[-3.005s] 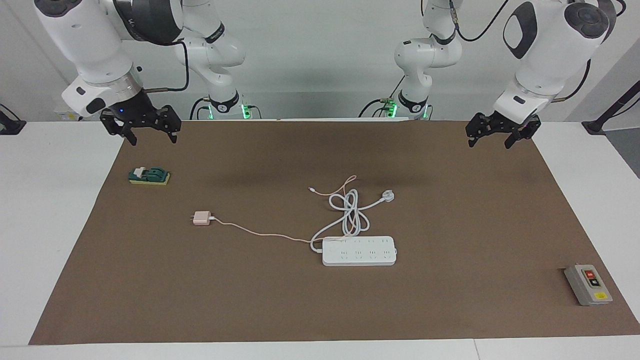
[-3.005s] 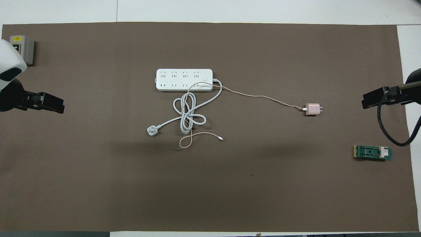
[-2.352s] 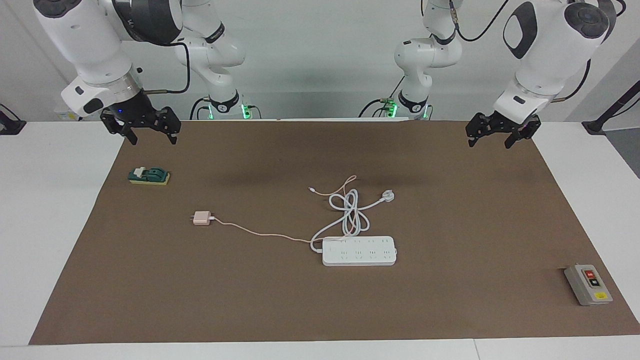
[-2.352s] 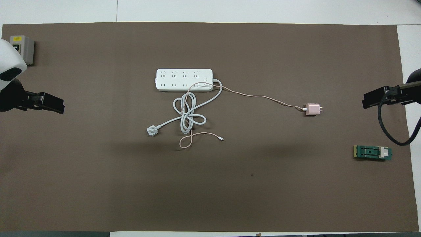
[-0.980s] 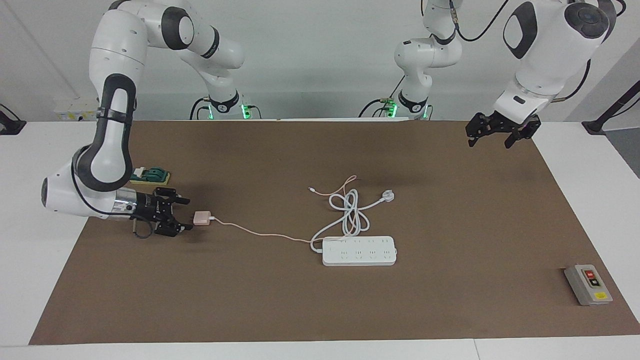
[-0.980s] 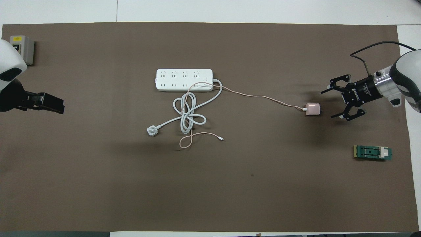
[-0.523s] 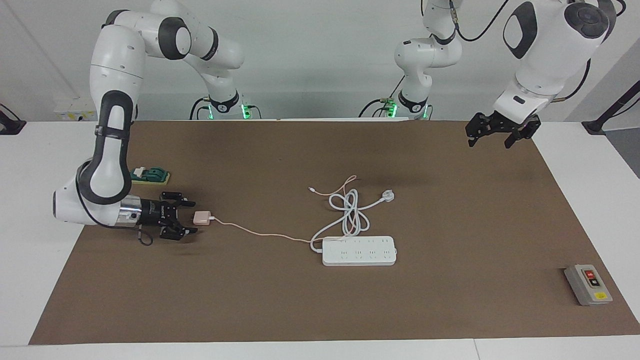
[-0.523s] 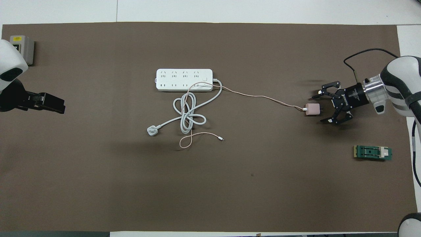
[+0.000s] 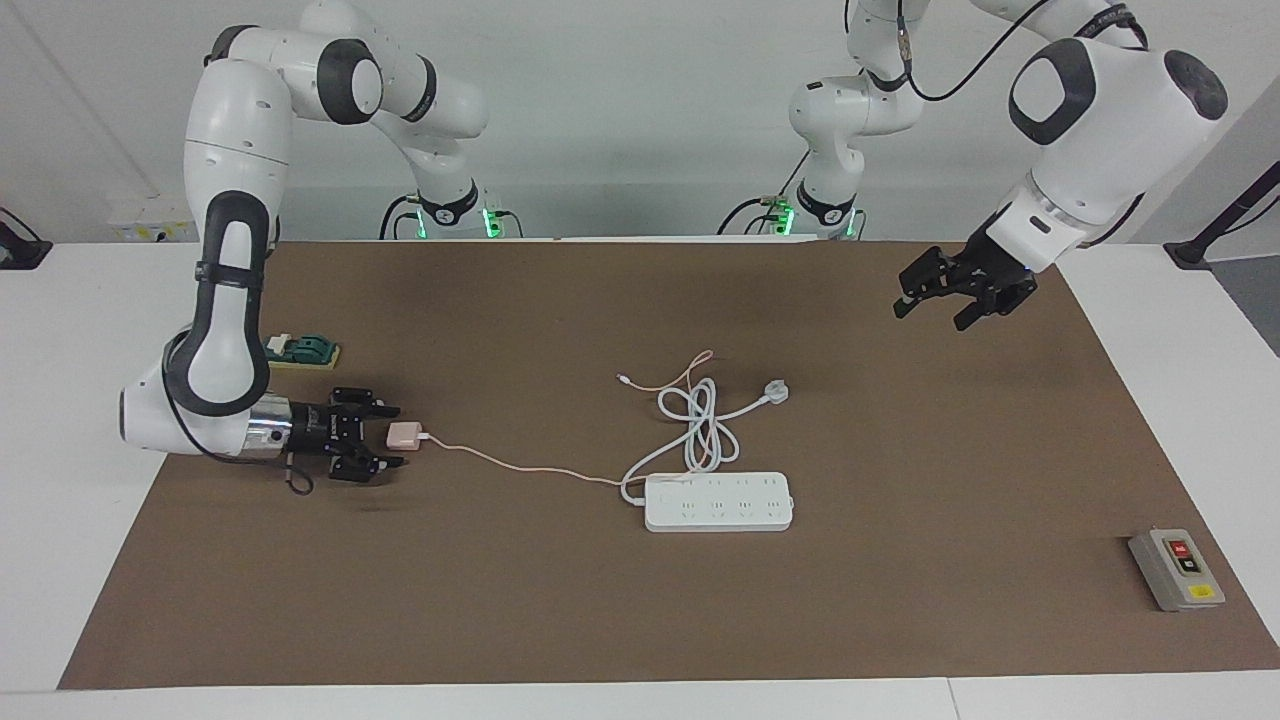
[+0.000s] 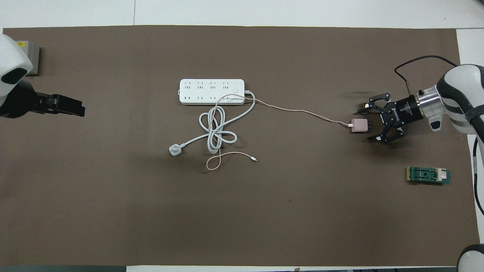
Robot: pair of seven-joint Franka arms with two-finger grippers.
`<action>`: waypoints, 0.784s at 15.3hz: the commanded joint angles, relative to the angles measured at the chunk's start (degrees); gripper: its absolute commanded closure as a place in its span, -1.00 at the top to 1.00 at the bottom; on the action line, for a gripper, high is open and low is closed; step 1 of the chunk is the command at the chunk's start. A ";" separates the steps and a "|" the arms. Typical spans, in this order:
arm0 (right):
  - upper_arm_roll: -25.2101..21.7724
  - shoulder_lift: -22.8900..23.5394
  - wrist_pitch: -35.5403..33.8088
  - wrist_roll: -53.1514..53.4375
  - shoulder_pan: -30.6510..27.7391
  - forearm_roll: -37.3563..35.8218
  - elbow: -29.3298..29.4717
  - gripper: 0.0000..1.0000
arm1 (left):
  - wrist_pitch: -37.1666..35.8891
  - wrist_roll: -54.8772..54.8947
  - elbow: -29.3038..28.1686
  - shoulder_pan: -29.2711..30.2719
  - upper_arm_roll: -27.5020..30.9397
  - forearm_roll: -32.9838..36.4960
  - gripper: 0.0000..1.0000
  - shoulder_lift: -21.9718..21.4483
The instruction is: Plug charger into power strip
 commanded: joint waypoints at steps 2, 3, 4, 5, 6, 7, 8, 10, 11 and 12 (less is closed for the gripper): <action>0.28 0.19 1.77 -2.26 -0.23 2.05 -1.63 -0.32 | 3.05 9.51 -1.40 3.83 -0.08 -17.24 1.00 4.82; 0.37 0.10 1.86 -2.44 -0.15 2.05 -1.62 -0.77 | 4.11 15.13 -2.19 4.36 -0.16 -18.66 1.00 5.87; 0.46 0.10 2.03 -3.14 -0.14 2.05 -1.54 -1.00 | 3.59 19.62 -2.28 4.54 -0.16 -20.15 1.00 6.58; 0.46 -0.08 2.04 -4.01 0.20 2.05 -1.45 -1.00 | 3.24 22.71 -2.46 4.89 -0.25 -22.87 1.00 7.89; 0.46 -0.16 2.04 -4.20 0.99 2.05 -1.36 -1.00 | 3.06 23.70 -2.46 5.15 -0.25 -25.59 1.00 8.86; 0.46 -0.69 2.21 -2.98 1.35 2.14 -1.19 -1.00 | 2.63 23.71 -2.46 5.42 -0.25 -27.44 1.00 10.43; 0.46 -1.13 2.73 -1.58 2.31 2.14 -1.10 -1.00 | 2.27 23.71 -2.46 5.59 -0.34 -29.99 1.00 11.84; 0.46 -3.58 2.83 2.54 4.07 2.14 -0.75 -1.00 | 0.96 23.80 -3.68 4.98 -0.34 -39.45 1.00 14.48; 0.54 -4.81 2.83 5.79 5.73 2.05 -0.05 -1.00 | 1.04 23.80 -6.39 4.80 -0.34 -43.16 1.00 14.41; 0.55 -5.78 2.57 8.26 6.70 2.05 1.00 -1.00 | 1.82 23.80 -9.11 4.11 -0.43 -46.07 1.00 14.06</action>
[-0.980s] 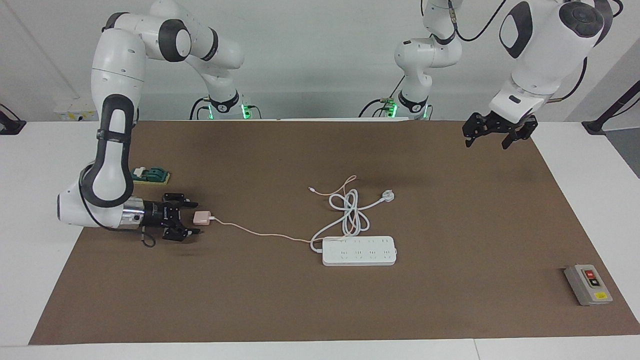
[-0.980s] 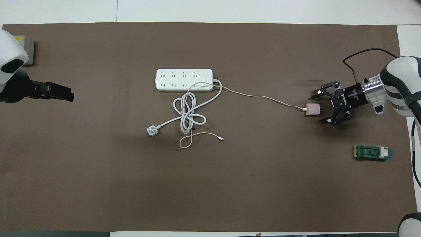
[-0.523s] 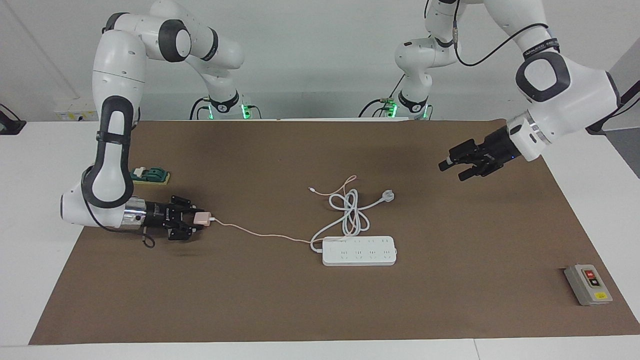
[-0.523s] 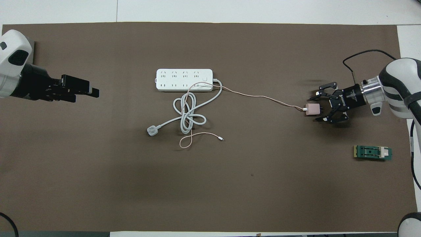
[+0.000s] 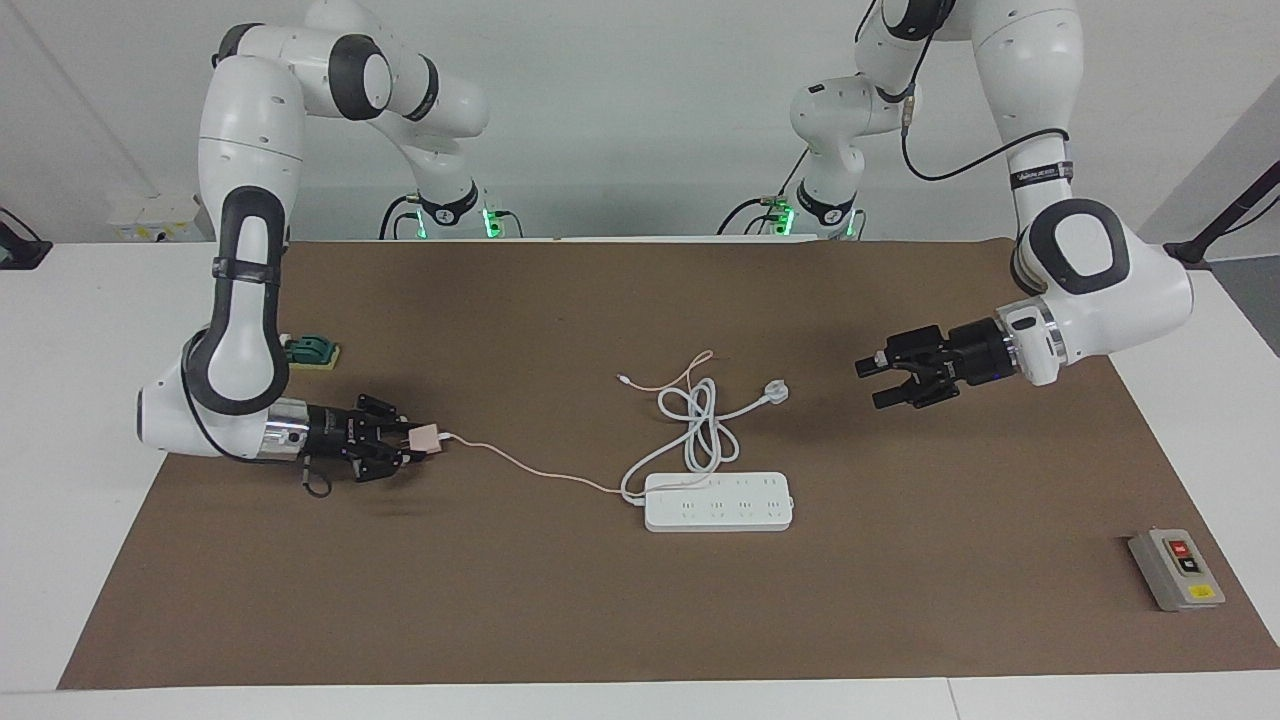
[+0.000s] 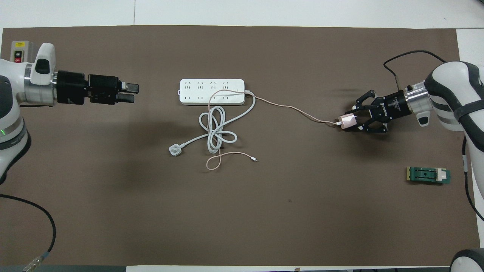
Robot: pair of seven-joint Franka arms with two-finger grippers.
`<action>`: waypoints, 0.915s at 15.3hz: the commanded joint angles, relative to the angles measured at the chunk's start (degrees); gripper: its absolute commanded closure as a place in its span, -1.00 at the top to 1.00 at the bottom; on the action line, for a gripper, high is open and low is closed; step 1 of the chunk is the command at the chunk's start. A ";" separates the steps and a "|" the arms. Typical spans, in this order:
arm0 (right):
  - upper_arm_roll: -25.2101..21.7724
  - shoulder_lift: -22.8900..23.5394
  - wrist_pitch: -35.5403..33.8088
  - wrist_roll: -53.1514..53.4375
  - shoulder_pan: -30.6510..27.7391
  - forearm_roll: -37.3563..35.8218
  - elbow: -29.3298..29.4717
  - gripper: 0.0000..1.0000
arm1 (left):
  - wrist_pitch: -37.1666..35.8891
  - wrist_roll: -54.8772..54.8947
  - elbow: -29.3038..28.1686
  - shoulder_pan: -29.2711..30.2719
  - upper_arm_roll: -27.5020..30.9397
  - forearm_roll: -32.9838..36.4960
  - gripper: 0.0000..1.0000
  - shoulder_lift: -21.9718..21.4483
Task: Plug charger into power strip
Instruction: 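Lift the charger with the right gripper while the left gripper reaches the strip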
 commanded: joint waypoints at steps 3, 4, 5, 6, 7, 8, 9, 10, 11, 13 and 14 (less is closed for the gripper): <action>0.65 -4.71 0.15 13.38 5.58 0.91 4.17 -1.00 | -0.21 1.05 -7.13 -2.33 -0.25 -11.32 1.00 0.16; 0.65 -4.88 0.32 16.28 7.33 1.08 5.49 -1.00 | -1.18 0.87 -7.04 -2.33 -0.25 -12.28 1.00 0.25; 0.82 -5.06 0.50 19.09 9.09 2.13 7.07 -1.00 | -1.97 0.69 -6.95 -2.42 -0.25 -13.77 1.00 0.34; 0.91 -5.15 0.85 21.12 10.76 3.53 8.21 -1.00 | -1.55 0.78 -6.95 -3.29 -0.25 -15.09 1.00 0.43; 0.91 -5.15 1.55 23.31 12.26 4.50 9.09 -1.00 | -0.15 0.69 -6.43 -5.39 -0.25 -17.10 1.00 1.12; 1.00 -5.15 3.21 25.51 14.01 5.47 10.06 -1.00 | 4.21 0.61 -6.34 -8.97 -0.08 -18.69 1.00 2.61; 1.00 -5.06 4.96 28.23 16.12 7.04 10.94 -1.00 | 6.78 0.69 -7.03 -10.58 -0.17 -19.40 1.00 3.06; 1.00 -5.06 6.72 30.87 18.14 8.36 11.73 -1.00 | 5.24 0.61 -7.30 -10.33 -0.34 -20.89 1.00 3.06; 1.00 -4.89 8.48 33.68 20.51 8.90 12.61 -1.00 | 2.62 0.60 -7.04 -9.98 -0.17 -23.42 1.00 2.98; 1.00 -4.45 13.05 38.17 24.47 10.04 13.84 -1.00 | 1.36 0.69 -6.95 -8.05 -0.25 -24.15 1.00 2.98; 1.00 -4.27 14.63 39.15 26.05 10.22 14.20 -1.00 | 0.84 0.78 -6.51 -7.78 -0.25 -24.33 1.00 3.24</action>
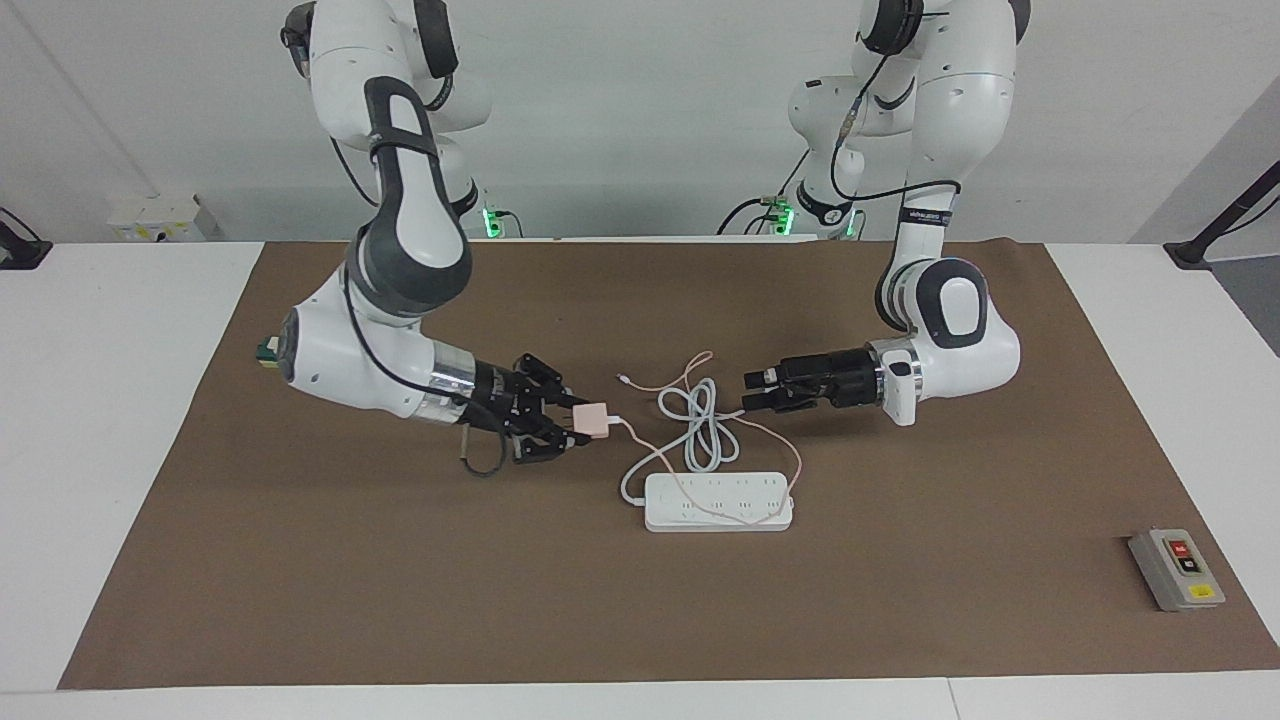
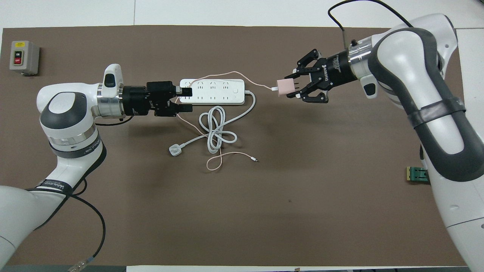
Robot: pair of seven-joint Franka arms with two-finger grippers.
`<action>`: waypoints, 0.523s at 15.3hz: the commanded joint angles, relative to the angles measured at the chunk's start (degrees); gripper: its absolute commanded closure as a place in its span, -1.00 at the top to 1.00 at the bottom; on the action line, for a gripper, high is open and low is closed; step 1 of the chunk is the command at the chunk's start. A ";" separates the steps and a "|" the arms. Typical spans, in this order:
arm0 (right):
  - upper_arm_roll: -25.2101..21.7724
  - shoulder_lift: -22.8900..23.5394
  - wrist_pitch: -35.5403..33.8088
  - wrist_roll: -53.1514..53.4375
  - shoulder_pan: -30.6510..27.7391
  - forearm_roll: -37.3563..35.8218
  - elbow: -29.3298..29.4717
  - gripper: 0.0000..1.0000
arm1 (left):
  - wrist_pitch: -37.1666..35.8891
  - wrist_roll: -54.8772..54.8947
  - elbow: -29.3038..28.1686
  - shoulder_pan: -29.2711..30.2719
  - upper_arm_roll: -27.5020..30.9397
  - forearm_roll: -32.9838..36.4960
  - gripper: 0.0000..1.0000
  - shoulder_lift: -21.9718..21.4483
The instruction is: Plug charger into power strip
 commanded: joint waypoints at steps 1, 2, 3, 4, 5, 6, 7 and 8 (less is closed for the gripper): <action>-0.27 1.38 3.90 3.17 4.04 1.65 2.29 -1.00 | -4.28 0.57 0.97 1.90 0.47 -2.12 1.00 0.91; -0.27 1.38 4.88 3.43 5.19 1.74 2.29 -1.00 | -5.60 1.27 2.37 1.55 0.47 -4.22 1.00 2.75; -0.27 1.38 6.19 4.30 6.42 1.74 2.29 -1.00 | -5.35 2.75 3.95 1.11 0.47 -4.76 1.00 4.16; -0.27 1.55 7.68 5.97 7.82 1.74 2.29 -1.00 | -5.09 4.77 4.40 0.50 0.47 -4.86 1.00 4.34; -0.27 1.73 9.79 7.55 9.23 1.74 2.64 -1.00 | -5.00 6.62 4.67 -0.03 0.47 -5.21 1.00 4.43; -0.27 1.90 10.94 8.35 10.37 1.74 2.99 -1.00 | -4.91 7.59 4.93 -0.12 0.47 -5.21 1.00 4.52; -0.27 1.90 11.56 8.53 11.17 1.74 3.00 -1.00 | -4.91 8.12 4.93 -0.12 0.56 -5.21 1.00 4.52; -0.27 1.90 12.00 8.62 11.61 1.74 3.00 -1.00 | -5.00 9.26 4.76 -0.21 0.56 -5.03 1.00 4.52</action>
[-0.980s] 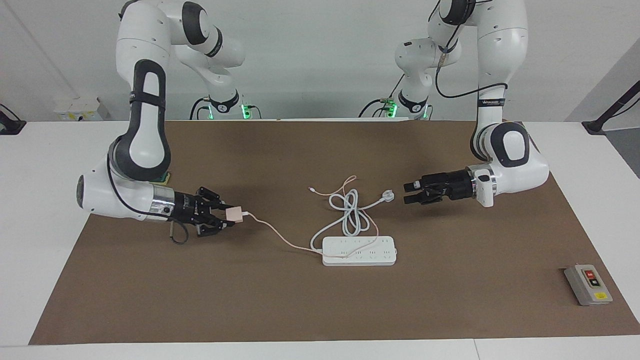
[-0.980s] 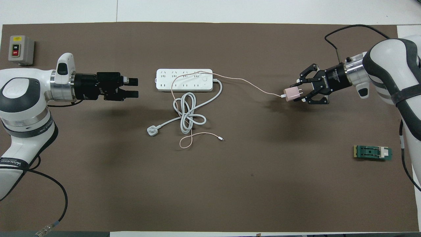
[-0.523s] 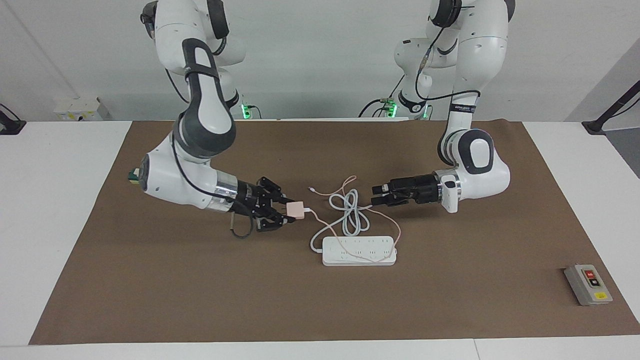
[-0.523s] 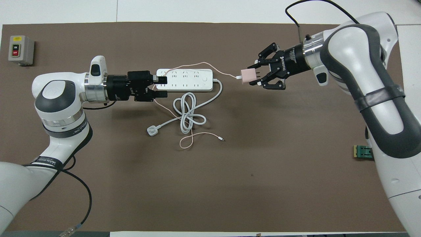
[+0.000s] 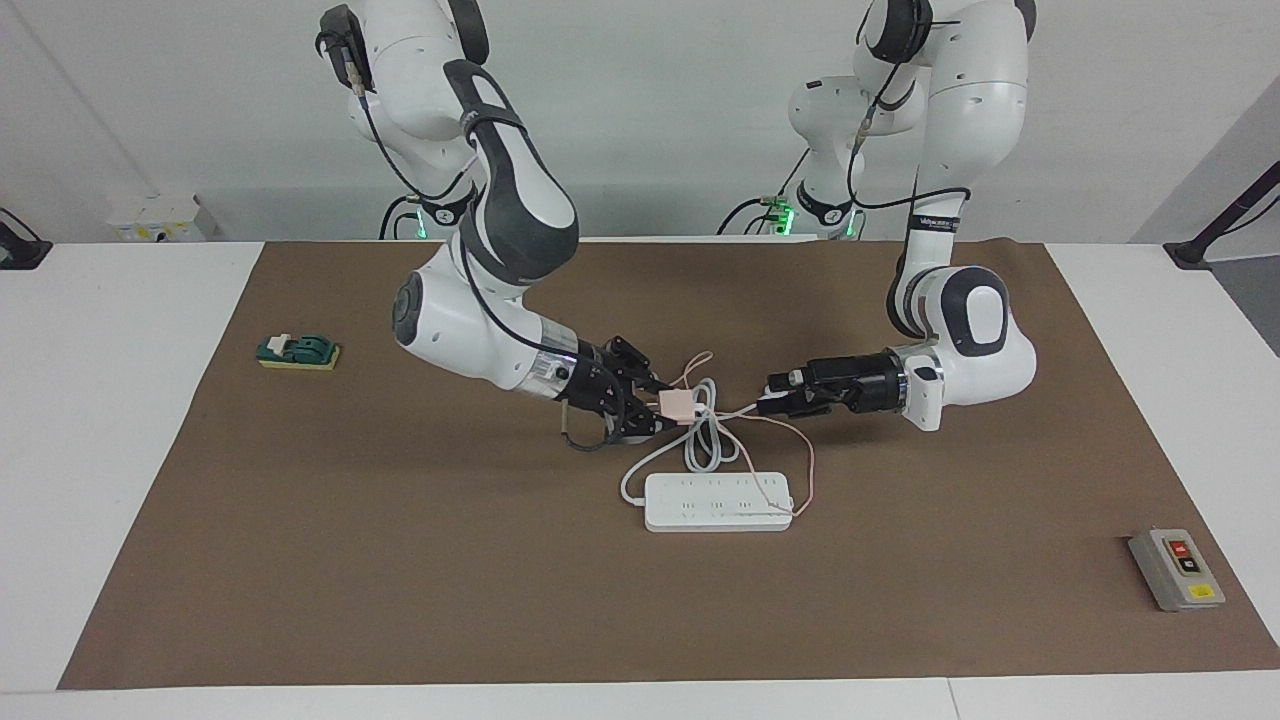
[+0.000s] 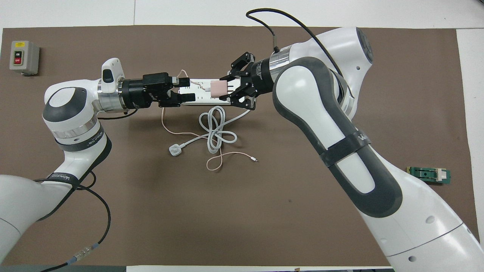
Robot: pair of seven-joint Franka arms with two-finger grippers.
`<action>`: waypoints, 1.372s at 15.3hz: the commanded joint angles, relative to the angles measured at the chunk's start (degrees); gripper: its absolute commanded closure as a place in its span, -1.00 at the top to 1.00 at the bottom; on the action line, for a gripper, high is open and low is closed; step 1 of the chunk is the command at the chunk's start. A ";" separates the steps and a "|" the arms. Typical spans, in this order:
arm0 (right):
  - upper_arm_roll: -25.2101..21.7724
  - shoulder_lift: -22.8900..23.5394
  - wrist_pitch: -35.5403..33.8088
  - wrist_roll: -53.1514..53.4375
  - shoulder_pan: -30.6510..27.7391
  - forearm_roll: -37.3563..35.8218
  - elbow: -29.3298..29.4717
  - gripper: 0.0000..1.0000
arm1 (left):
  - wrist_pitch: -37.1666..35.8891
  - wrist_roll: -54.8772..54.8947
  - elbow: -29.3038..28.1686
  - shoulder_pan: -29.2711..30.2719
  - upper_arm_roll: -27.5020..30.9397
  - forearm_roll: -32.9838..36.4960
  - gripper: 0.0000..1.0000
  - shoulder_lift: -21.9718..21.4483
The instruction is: Plug charger into power strip
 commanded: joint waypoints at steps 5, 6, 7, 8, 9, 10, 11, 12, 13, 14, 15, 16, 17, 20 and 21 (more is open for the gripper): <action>-0.29 1.38 2.90 2.59 2.66 1.23 1.70 -1.00 | -0.28 7.26 0.57 -2.13 0.62 -0.75 1.00 1.05; -0.29 1.38 2.90 2.50 2.66 1.05 1.70 -1.00 | -0.28 8.74 0.57 -2.22 0.62 -0.75 1.00 1.05; -0.29 1.38 2.90 2.42 2.66 0.88 1.70 -1.00 | -0.37 9.80 0.57 -2.57 0.62 -0.75 1.00 1.05; -0.29 1.38 2.90 2.41 2.66 0.79 1.70 -1.00 | -0.46 9.90 0.39 -2.57 0.62 -0.75 1.00 0.96; -0.29 1.38 2.90 2.24 2.66 0.53 1.70 -1.00 | -0.54 9.99 0.22 -2.66 0.62 -0.75 1.00 0.96; -0.29 1.38 2.90 1.98 2.92 0.35 1.70 -1.00 | -0.63 10.16 0.04 -2.66 0.62 -0.66 1.00 0.88; -0.29 1.38 2.82 1.89 3.09 0.35 1.70 -1.00 | -0.63 10.77 -0.05 -2.66 0.62 -0.66 1.00 0.88; -0.29 1.38 2.64 1.89 3.01 0.35 1.70 -1.00 | -0.37 11.48 -0.31 -2.92 0.62 -0.66 1.00 0.79; -0.29 1.38 2.38 1.89 3.01 0.35 1.70 -1.00 | -0.11 11.57 -0.31 -3.36 0.62 -0.75 1.00 0.79; -0.38 1.38 2.29 1.89 3.01 0.35 1.70 -1.00 | -0.19 11.66 -0.40 -3.36 0.62 -0.66 1.00 0.79; -0.38 1.38 2.37 1.89 3.01 0.35 1.70 -1.00 | -0.37 11.92 -0.49 -3.36 0.71 -0.66 1.00 0.70; -0.38 1.38 2.29 1.89 3.01 0.35 1.70 -1.00 | -0.37 12.44 -0.75 -3.36 0.71 -0.58 1.00 0.70; -0.38 1.38 2.29 1.89 3.01 0.35 1.70 -1.00 | -0.46 12.62 -1.10 -3.28 0.71 -0.57 0.94 0.61; -0.38 1.38 2.29 1.89 3.10 0.26 1.70 -1.00 | -1.77 12.62 -1.10 -3.10 0.62 -0.57 0.83 0.52; -0.38 1.38 2.20 1.89 3.10 0.26 1.70 -1.00 | -2.04 12.97 -1.10 -3.10 0.62 -0.57 0.68 0.44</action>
